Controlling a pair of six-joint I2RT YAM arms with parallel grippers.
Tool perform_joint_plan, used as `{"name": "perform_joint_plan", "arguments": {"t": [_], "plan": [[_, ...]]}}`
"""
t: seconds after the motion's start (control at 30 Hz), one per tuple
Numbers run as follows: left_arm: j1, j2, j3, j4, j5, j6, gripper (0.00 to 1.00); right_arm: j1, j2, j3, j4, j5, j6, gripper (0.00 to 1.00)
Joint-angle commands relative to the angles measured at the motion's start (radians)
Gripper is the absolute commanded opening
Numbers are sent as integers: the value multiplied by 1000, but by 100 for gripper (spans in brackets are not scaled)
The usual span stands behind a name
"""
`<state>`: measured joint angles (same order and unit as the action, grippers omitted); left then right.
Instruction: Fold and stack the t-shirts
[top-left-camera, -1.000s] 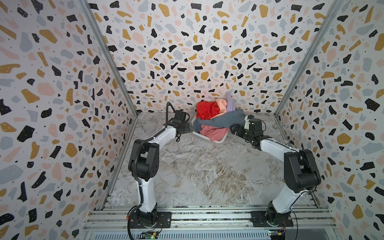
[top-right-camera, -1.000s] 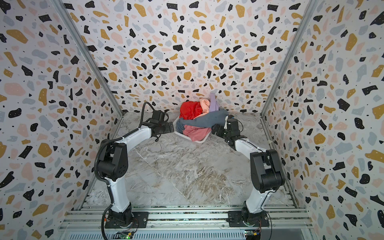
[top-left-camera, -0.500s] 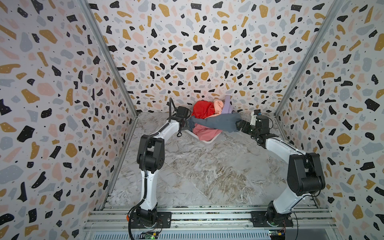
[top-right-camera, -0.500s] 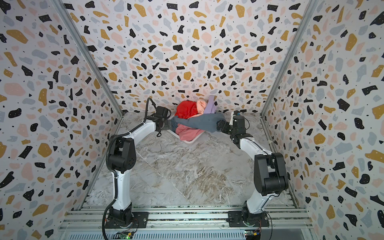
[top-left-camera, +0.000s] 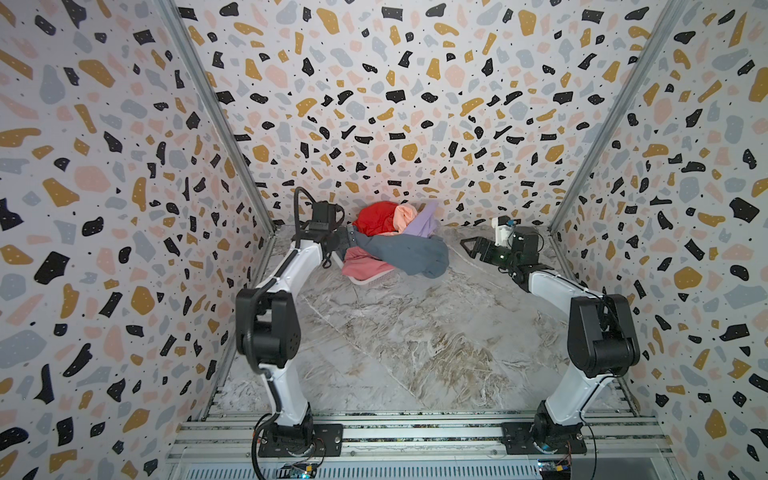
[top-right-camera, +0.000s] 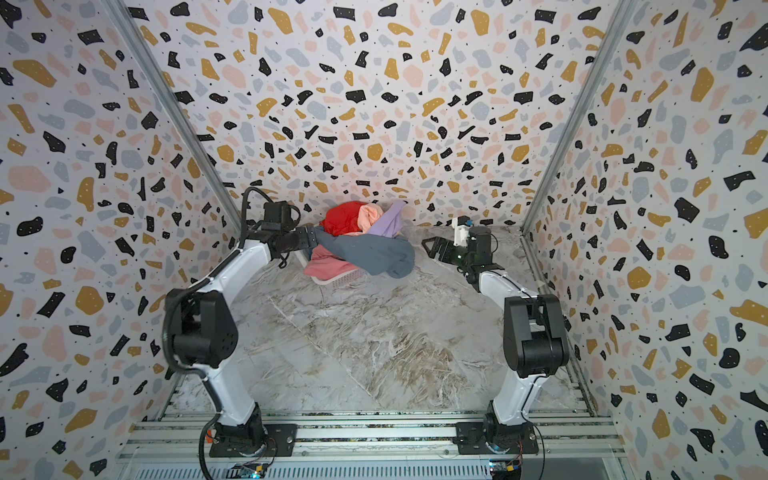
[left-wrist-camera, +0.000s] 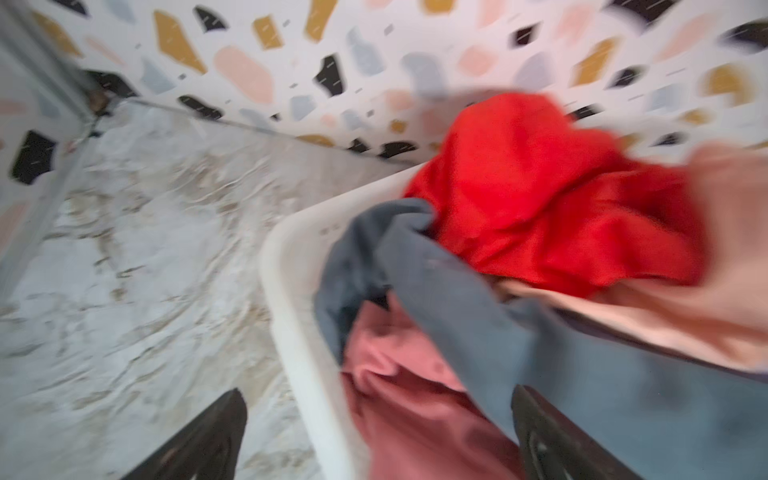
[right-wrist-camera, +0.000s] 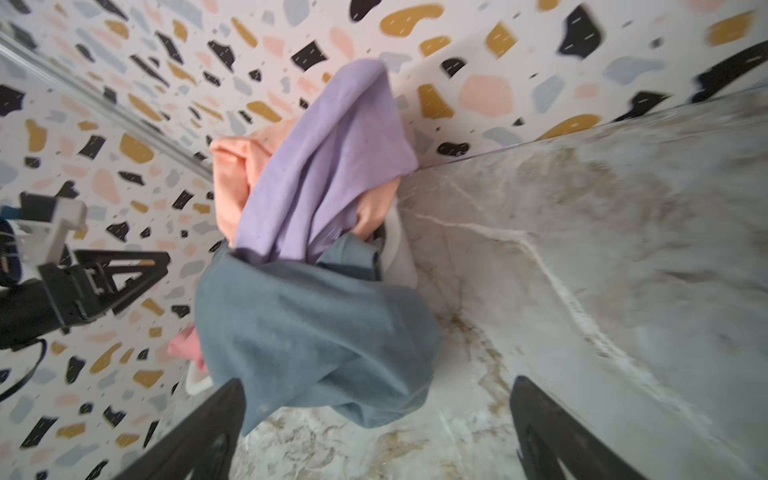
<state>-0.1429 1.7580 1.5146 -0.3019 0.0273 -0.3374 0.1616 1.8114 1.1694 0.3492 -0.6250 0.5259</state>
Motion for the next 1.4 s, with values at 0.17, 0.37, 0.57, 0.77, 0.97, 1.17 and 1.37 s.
{"name": "perform_joint_plan", "arguments": {"t": [0.17, 0.37, 0.57, 0.77, 0.97, 1.17, 1.37], "plan": [[2, -183, -159, 187, 184, -99, 100, 115, 142, 125, 32, -71, 4, 96], [2, -236, -197, 173, 159, -107, 100, 146, 207, 180, 59, -66, 46, 64], [2, -262, -214, 170, 148, -119, 100, 157, 195, 184, 67, -25, 61, 12], [2, -292, -242, 172, 140, -115, 100, 159, 105, 165, 83, 30, 65, 0], [2, -316, -267, 167, 135, -103, 100, 159, 0, 137, 100, 62, 85, 0], [3, -316, -270, 165, 136, -94, 100, 166, -157, 232, 51, 104, 10, 0], [5, -292, -241, 179, 177, -88, 100, 168, -309, 508, -40, 216, -198, 0]]}}
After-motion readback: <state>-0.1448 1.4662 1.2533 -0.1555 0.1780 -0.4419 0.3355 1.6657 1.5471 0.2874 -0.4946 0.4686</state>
